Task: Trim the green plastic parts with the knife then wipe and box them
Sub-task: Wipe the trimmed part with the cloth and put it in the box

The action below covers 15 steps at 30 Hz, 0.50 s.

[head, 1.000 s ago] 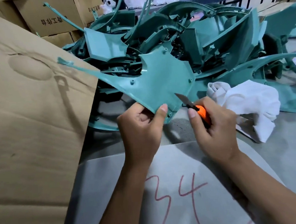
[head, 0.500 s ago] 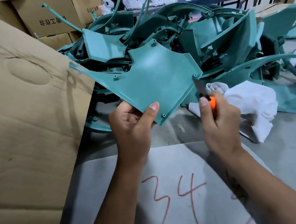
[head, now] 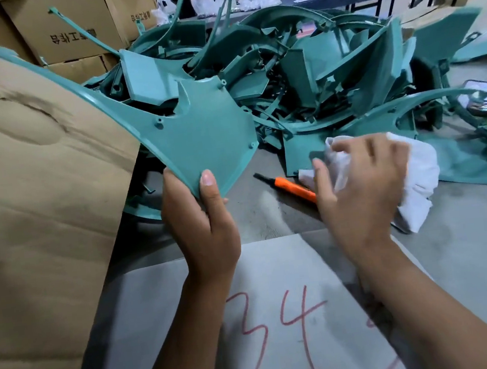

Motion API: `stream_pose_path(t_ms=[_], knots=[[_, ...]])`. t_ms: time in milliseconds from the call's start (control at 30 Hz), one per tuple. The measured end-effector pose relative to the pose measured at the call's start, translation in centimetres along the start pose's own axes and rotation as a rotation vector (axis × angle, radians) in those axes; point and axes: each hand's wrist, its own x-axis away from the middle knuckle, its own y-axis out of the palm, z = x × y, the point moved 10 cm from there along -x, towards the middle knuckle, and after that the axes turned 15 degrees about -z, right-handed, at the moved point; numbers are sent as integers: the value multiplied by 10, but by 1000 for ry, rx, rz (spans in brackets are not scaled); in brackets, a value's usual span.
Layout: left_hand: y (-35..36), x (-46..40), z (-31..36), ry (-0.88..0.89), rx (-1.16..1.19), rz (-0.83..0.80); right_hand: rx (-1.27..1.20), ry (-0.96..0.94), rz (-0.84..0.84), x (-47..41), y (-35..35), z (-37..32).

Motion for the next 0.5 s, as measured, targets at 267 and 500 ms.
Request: stream_pose_path(t_ms=[267, 500], knots=[[12, 4, -30, -239, 184, -46, 281, 472, -329, -6, 23, 84], [23, 5, -43, -311, 303, -146, -80, 296, 34, -9, -16, 85]])
